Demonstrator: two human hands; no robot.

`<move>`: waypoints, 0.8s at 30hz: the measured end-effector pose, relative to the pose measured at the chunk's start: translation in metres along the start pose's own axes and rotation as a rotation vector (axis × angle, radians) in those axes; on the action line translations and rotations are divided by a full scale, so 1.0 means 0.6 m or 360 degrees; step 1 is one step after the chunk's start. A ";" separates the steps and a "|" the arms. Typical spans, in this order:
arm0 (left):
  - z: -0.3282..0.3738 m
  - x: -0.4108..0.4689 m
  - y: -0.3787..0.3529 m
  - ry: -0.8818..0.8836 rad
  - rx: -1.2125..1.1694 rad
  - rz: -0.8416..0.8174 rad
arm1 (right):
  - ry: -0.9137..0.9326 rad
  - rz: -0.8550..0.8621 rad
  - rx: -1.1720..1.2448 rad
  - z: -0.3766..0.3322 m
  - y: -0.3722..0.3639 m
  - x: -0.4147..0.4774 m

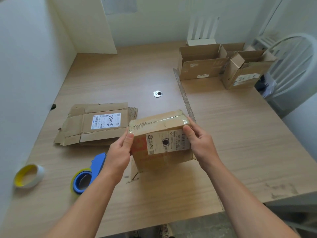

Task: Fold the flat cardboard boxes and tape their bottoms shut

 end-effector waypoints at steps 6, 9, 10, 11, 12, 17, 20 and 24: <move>0.005 -0.007 -0.004 -0.0036 -0.0006 0.0031 | -0.0168 0.0059 0.0264 -0.005 0.000 0.014; 0.000 -0.011 -0.002 -0.0081 0.0036 0.0054 | -0.0237 0.0078 0.0358 -0.002 -0.003 0.018; 0.000 -0.012 -0.002 -0.0115 0.0095 0.0074 | -0.0256 0.0124 0.0382 -0.001 -0.004 0.019; -0.001 -0.013 -0.002 -0.0147 0.0155 0.0091 | -0.0268 0.0172 0.0393 -0.001 -0.005 0.020; 0.002 -0.015 -0.004 -0.0181 0.0190 0.0112 | -0.0268 0.0205 0.0388 0.002 -0.006 0.022; 0.013 -0.022 -0.010 -0.0292 0.0168 0.0201 | -0.0226 0.0343 0.0458 0.009 -0.006 0.030; 0.015 -0.025 -0.015 -0.0321 0.0222 0.0223 | -0.0209 0.0383 0.0521 0.015 -0.007 0.035; 0.020 -0.023 -0.019 -0.0333 0.0279 0.0229 | -0.0242 0.0455 0.0518 0.033 -0.005 0.039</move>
Point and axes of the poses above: each hand's wrist, its own x-axis towards the middle knuckle, its own y-axis out of the back of the hand, z = x × y, the point moved 7 cm from there along x, towards the middle knuckle, and after that the axes turned 5 degrees about -y, right-handed, at the moved point
